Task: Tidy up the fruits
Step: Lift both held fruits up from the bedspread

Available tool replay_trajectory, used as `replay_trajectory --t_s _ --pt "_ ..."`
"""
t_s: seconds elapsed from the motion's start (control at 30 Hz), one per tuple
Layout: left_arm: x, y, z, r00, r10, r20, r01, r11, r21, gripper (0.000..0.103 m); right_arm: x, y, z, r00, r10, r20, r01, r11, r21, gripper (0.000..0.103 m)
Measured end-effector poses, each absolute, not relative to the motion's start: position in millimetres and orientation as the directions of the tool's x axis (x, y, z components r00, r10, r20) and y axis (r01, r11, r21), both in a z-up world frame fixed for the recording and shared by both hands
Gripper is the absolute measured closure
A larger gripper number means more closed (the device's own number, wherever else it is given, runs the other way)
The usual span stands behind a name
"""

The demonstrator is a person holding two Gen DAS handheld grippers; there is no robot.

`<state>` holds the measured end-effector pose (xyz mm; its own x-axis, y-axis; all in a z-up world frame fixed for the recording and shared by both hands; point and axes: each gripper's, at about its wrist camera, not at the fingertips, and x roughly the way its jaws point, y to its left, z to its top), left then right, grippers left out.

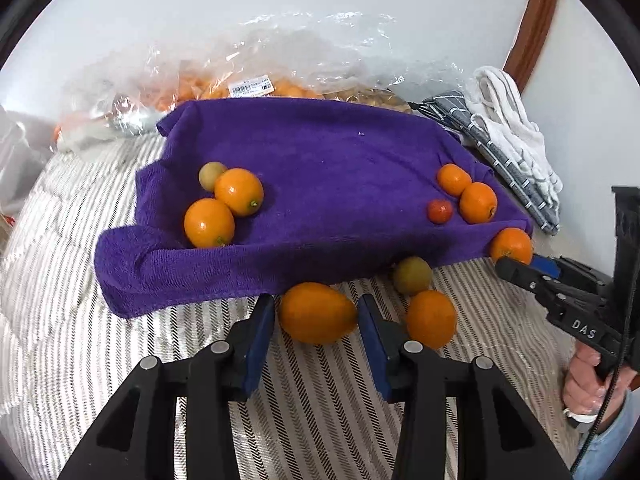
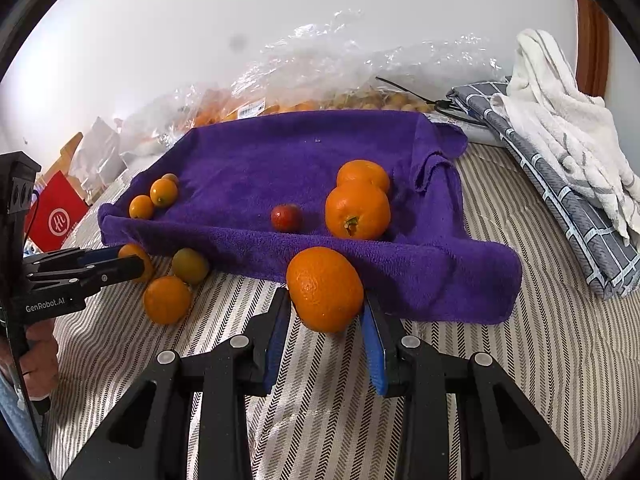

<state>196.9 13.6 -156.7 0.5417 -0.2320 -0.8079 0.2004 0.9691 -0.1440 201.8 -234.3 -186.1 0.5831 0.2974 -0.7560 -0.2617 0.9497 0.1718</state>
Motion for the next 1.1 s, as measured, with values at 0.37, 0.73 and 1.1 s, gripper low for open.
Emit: replay_trajectory --t_s 0.37,0.73,1.1 --pt "183.9 -18.9 -155.8 0.622 -0.086 -0.778 0.265 0.958 0.106 0.054 199.7 -232.1 -185.3 0.588 0.286 -0.756 -0.269 0.951 0.151 0.068" --pt "193.4 -23.3 -165.7 0.57 -0.105 -0.815 0.282 0.957 0.073 0.054 198.9 -230.1 -184.4 0.59 0.279 -0.757 -0.278 0.951 0.133 0.068" --pt "194.2 -21.8 -166.3 0.561 -0.126 -0.818 0.283 0.958 0.046 0.061 200.1 -231.3 -185.2 0.586 0.278 -0.761 -0.272 0.952 0.139 0.068"
